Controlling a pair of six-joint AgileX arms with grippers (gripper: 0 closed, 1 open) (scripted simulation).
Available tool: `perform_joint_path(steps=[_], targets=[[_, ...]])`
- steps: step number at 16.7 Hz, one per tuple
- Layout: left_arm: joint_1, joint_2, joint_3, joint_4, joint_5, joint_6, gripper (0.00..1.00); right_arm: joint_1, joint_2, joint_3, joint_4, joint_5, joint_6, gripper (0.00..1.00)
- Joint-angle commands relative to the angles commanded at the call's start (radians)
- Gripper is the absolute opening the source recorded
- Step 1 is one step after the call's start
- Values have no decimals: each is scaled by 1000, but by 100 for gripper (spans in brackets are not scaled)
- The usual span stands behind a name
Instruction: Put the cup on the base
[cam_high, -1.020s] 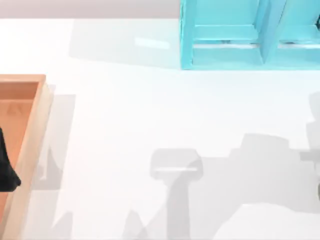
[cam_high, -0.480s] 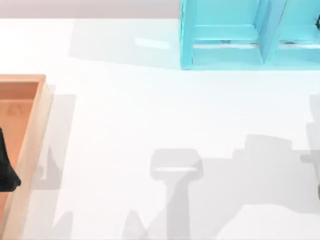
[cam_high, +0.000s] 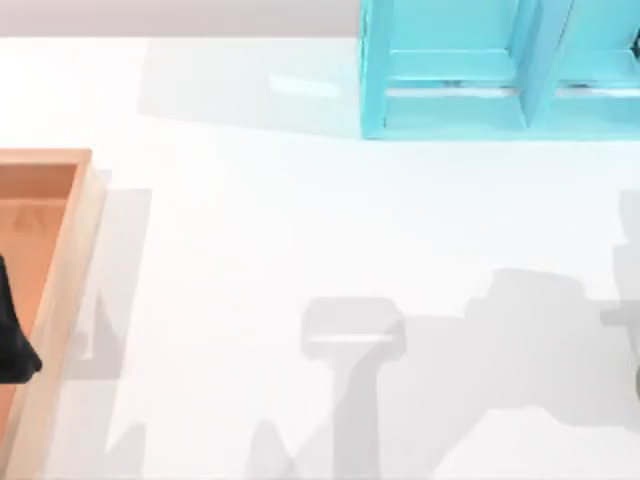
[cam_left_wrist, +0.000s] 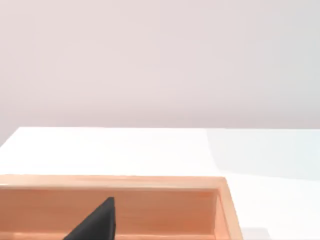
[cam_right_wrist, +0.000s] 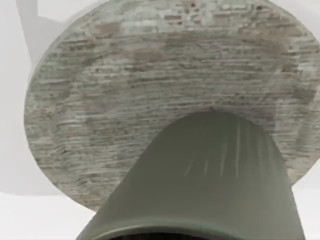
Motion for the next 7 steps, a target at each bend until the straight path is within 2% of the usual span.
perform_joint_path(steps=[1, 2, 7], targets=[[0, 0, 0, 0, 0, 0, 100, 0, 0, 0, 0, 0, 0, 98], [0, 0, 0, 0, 0, 0, 100, 0, 0, 0, 0, 0, 0, 100], [0, 0, 0, 0, 0, 0, 100, 0, 0, 0, 0, 0, 0, 100]])
